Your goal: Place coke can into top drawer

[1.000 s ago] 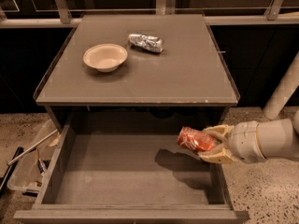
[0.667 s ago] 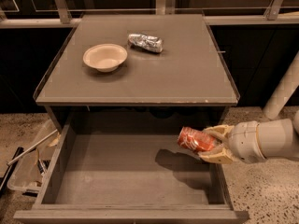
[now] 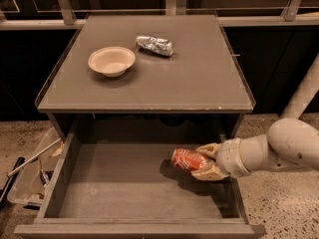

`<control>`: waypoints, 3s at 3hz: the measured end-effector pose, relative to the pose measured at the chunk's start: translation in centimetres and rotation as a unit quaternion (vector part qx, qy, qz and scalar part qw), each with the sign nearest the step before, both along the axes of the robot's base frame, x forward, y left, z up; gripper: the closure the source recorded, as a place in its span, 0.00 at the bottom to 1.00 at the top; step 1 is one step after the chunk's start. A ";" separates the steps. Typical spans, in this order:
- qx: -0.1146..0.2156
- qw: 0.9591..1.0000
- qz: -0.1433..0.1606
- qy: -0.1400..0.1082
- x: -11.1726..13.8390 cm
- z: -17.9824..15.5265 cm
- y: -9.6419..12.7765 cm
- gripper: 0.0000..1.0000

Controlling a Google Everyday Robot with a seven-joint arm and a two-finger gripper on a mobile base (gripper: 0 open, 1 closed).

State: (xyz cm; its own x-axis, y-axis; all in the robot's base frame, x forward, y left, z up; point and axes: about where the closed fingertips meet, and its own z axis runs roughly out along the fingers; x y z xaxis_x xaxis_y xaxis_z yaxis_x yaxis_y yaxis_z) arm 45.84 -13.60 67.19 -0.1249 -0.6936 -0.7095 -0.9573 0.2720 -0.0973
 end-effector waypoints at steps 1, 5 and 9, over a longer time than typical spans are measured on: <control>0.005 1.000 -0.003 0.004 1.3 -2.1 1.7 1.00; 0.030 0.999 -0.014 0.009 1.5 -5.2 6.4 0.81; 0.030 0.999 -0.014 0.009 1.5 -5.2 6.4 0.00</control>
Offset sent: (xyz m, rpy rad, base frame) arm 0.0351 0.0432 -0.0391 0.0554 -0.0103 -0.0756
